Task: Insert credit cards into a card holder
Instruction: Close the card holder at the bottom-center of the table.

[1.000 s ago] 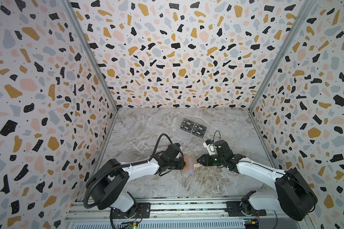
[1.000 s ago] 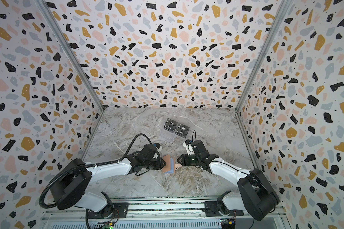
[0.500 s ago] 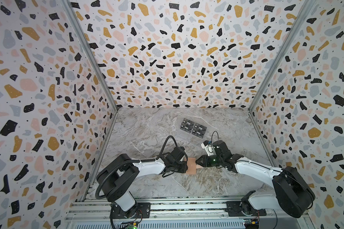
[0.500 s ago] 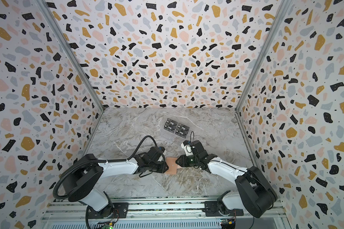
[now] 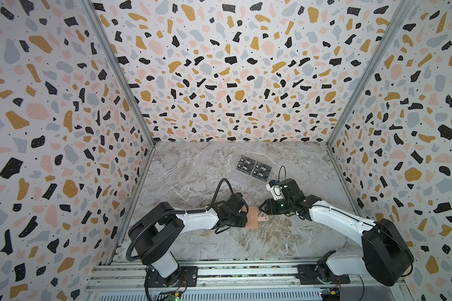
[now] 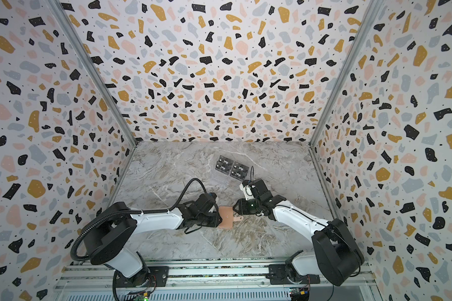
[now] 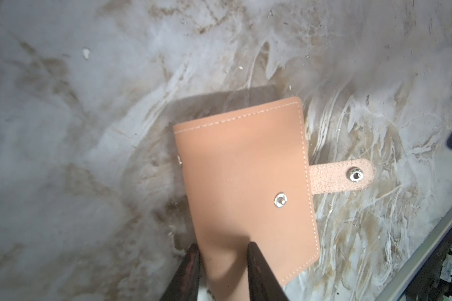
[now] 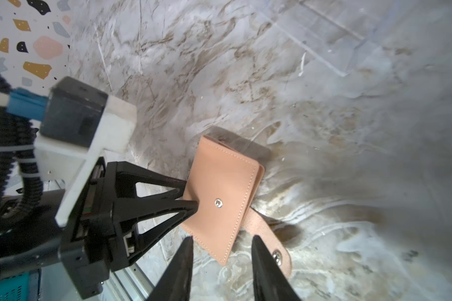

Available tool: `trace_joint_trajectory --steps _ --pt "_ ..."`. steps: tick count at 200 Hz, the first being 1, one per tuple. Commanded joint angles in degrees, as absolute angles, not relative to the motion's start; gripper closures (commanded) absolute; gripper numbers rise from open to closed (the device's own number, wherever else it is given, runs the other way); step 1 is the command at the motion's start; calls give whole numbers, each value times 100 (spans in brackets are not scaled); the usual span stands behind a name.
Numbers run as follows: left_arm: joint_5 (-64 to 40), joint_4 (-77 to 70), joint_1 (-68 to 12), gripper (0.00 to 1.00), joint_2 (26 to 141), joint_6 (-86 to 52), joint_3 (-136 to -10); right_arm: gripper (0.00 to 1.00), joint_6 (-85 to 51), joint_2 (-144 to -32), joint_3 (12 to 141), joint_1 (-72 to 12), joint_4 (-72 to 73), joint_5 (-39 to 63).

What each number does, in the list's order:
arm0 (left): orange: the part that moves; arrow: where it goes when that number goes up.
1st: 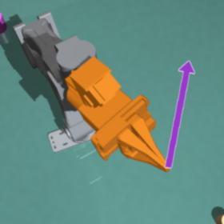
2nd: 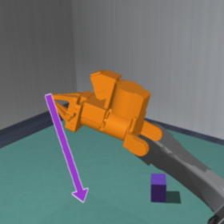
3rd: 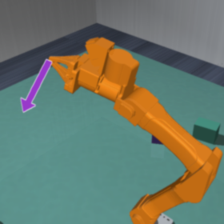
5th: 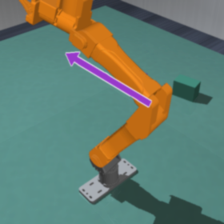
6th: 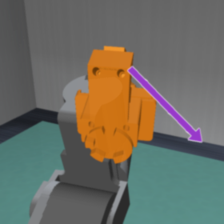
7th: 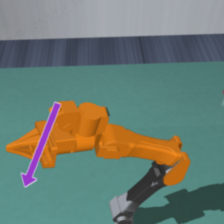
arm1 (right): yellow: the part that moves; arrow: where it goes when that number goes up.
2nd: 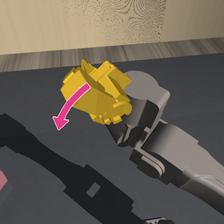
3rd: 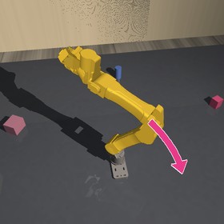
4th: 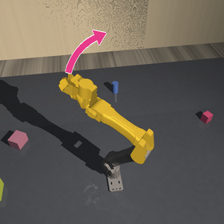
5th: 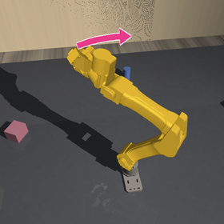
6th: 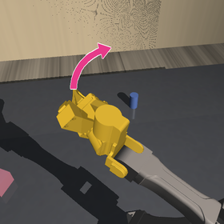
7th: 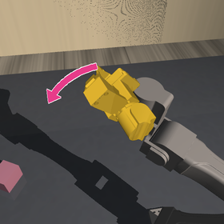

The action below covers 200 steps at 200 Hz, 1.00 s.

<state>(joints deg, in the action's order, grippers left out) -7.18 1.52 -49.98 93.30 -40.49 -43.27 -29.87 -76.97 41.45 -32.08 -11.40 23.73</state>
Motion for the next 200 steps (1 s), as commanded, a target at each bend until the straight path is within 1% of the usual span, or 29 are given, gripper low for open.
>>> trace_joint_trajectory --steps 1,22,49,72,108,138,155,177,200 --pt "-483 563 -5036 68 9685 -4148 -4096 61 -2791 -7882 4142 -3164 -1628 2402" --pt "-535 518 -5050 68 9642 -4140 -4052 63 -2687 -8074 4216 -3146 -1775 2471" --pt "-545 589 -5038 68 9574 -4084 -4081 67 -2609 -8146 4266 -3083 -1903 2409" --pt "-569 582 -5049 68 9528 -4101 -4078 70 -2552 -8092 4271 -2961 -2028 2320" --pt "-588 575 -5045 68 9536 -4118 -4088 71 -2574 -7903 4174 -2874 -2097 2310" --pt "-589 571 -5052 68 9545 -4119 -4083 73 -2661 -7875 3974 -2821 -1925 2651" --pt "-597 571 -5053 68 9563 -4106 -4078 76 -2740 -7910 3879 -2812 -1741 2848" --pt "-598 581 -5042 68 9546 -4096 -4069 80 -2733 -8013 3877 -2812 -1717 2908" --pt "-612 571 -5047 68 9547 -4104 -4073 81 -2726 -8020 3872 -2795 -1723 2910"
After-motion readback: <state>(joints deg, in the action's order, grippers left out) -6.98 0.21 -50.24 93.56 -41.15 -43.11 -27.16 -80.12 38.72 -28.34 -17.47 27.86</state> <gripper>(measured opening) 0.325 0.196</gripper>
